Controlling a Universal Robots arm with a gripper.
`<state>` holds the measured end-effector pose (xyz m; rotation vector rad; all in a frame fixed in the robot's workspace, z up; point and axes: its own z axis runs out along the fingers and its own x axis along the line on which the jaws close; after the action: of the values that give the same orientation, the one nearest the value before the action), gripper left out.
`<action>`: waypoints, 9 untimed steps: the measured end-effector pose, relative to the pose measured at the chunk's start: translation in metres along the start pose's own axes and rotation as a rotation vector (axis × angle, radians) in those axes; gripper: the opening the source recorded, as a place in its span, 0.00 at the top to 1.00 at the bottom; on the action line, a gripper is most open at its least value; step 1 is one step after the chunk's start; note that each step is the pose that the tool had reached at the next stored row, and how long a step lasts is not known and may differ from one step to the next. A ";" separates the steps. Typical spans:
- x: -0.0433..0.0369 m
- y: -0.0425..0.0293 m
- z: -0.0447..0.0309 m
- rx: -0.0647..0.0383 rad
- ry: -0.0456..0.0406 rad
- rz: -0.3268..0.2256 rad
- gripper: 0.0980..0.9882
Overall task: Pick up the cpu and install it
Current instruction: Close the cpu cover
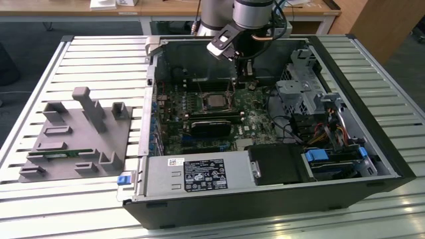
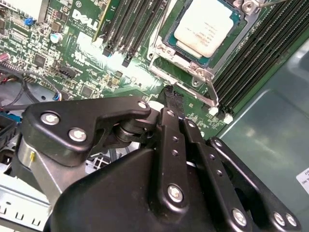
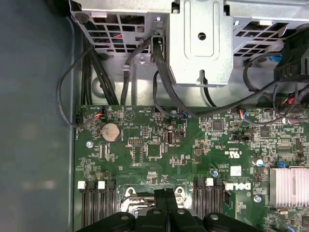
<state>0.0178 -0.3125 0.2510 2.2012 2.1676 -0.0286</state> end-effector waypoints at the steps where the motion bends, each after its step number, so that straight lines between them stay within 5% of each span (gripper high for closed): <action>1: 0.0000 -0.0001 0.0002 0.000 -0.0002 0.000 0.99; 9: 0.0000 -0.0031 0.0008 0.000 -0.0001 0.000 0.99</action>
<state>0.0147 -0.3125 0.2502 2.2013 2.1675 -0.0287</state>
